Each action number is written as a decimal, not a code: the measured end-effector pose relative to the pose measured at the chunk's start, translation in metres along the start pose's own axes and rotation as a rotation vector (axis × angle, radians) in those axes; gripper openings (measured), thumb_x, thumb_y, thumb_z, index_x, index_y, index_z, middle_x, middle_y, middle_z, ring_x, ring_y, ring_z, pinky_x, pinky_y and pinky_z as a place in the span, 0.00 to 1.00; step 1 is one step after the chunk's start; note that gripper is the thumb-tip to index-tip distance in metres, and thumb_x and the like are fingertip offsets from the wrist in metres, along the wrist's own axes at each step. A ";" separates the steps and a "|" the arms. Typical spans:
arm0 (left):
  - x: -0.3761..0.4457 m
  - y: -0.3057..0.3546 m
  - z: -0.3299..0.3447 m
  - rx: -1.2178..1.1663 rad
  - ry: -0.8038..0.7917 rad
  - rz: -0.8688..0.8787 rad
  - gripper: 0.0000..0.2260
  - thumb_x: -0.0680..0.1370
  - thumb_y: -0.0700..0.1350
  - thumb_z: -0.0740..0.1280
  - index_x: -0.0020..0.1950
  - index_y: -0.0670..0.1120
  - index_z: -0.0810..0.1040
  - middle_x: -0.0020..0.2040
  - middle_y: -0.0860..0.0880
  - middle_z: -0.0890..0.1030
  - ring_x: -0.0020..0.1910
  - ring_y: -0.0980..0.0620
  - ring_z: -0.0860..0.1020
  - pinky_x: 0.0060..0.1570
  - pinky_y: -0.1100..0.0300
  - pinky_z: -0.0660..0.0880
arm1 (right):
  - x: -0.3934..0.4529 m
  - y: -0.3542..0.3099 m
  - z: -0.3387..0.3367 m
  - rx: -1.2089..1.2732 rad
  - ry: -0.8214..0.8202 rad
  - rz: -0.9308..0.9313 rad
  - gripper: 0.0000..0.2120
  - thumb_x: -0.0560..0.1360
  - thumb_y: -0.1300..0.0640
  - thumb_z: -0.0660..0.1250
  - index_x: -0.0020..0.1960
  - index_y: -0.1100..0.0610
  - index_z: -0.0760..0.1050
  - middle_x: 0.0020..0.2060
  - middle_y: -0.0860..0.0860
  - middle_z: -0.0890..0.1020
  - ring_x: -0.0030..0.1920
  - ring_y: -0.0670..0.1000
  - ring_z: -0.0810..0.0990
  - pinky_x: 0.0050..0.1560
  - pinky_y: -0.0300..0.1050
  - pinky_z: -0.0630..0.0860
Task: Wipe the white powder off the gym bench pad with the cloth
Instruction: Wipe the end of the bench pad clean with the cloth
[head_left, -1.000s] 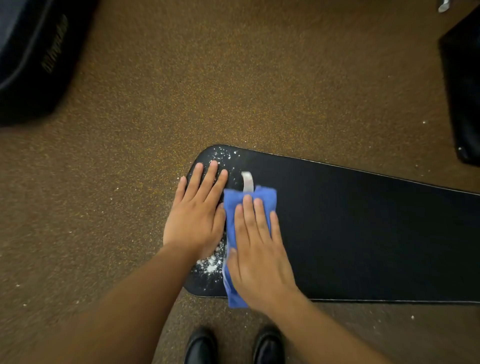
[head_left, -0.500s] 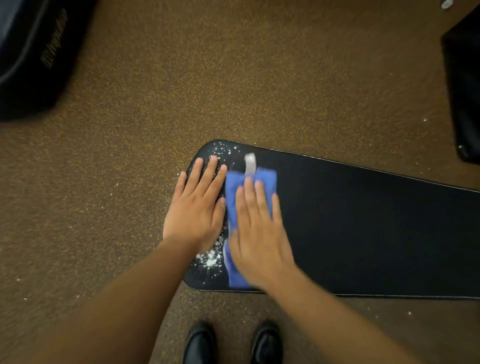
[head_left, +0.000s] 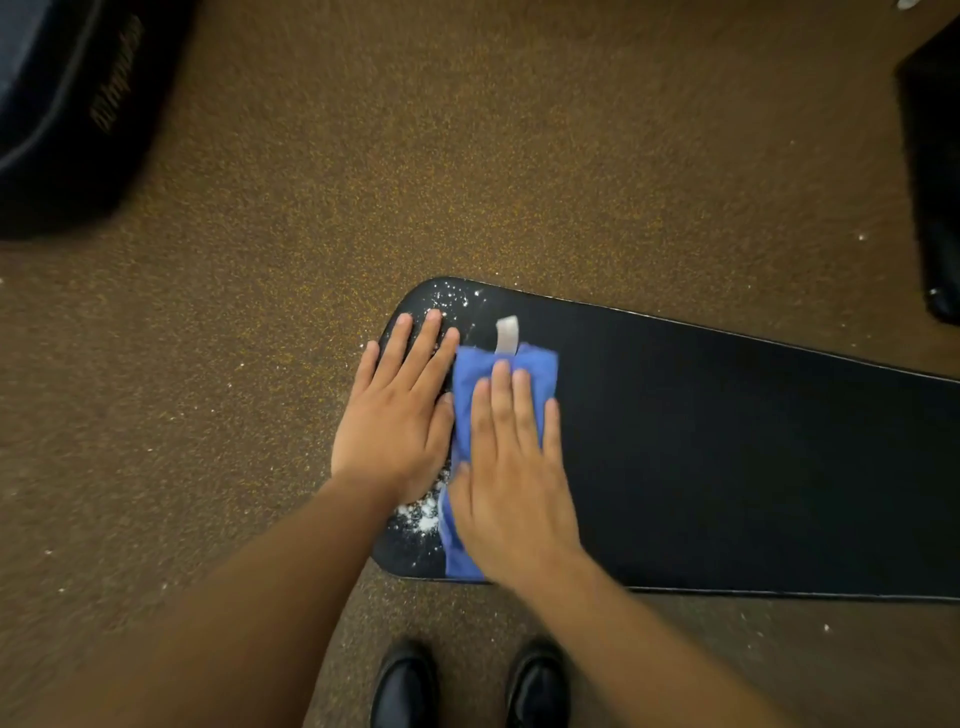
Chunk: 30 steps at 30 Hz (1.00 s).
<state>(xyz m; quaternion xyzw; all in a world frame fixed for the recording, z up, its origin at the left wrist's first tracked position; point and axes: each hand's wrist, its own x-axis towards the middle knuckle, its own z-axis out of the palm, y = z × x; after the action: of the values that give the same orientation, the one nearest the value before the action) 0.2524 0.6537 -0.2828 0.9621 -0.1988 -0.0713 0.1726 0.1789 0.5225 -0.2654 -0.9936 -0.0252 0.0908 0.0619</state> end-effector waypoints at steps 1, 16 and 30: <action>0.000 0.000 0.000 -0.001 0.004 0.004 0.26 0.81 0.51 0.47 0.80 0.48 0.56 0.80 0.50 0.52 0.79 0.49 0.45 0.76 0.48 0.45 | -0.016 0.000 0.005 -0.001 -0.004 -0.037 0.33 0.79 0.48 0.45 0.78 0.66 0.48 0.78 0.63 0.48 0.79 0.61 0.44 0.76 0.64 0.51; -0.005 -0.001 -0.002 -0.099 0.061 0.035 0.27 0.80 0.50 0.49 0.79 0.46 0.57 0.80 0.49 0.54 0.79 0.51 0.46 0.77 0.49 0.45 | -0.021 0.056 -0.028 0.681 0.315 -0.131 0.31 0.74 0.44 0.62 0.73 0.58 0.68 0.73 0.54 0.69 0.75 0.52 0.64 0.70 0.60 0.66; -0.060 0.112 0.018 0.077 0.060 0.072 0.31 0.79 0.55 0.55 0.80 0.43 0.55 0.80 0.44 0.52 0.79 0.43 0.46 0.74 0.42 0.48 | -0.010 0.131 -0.010 0.199 0.195 0.223 0.34 0.75 0.40 0.55 0.78 0.51 0.58 0.79 0.55 0.53 0.79 0.57 0.48 0.75 0.64 0.48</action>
<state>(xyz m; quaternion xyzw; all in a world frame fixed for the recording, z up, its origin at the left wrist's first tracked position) 0.1543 0.5761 -0.2550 0.9619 -0.2309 -0.0285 0.1438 0.1756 0.3908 -0.2704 -0.9833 0.1005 0.0022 0.1517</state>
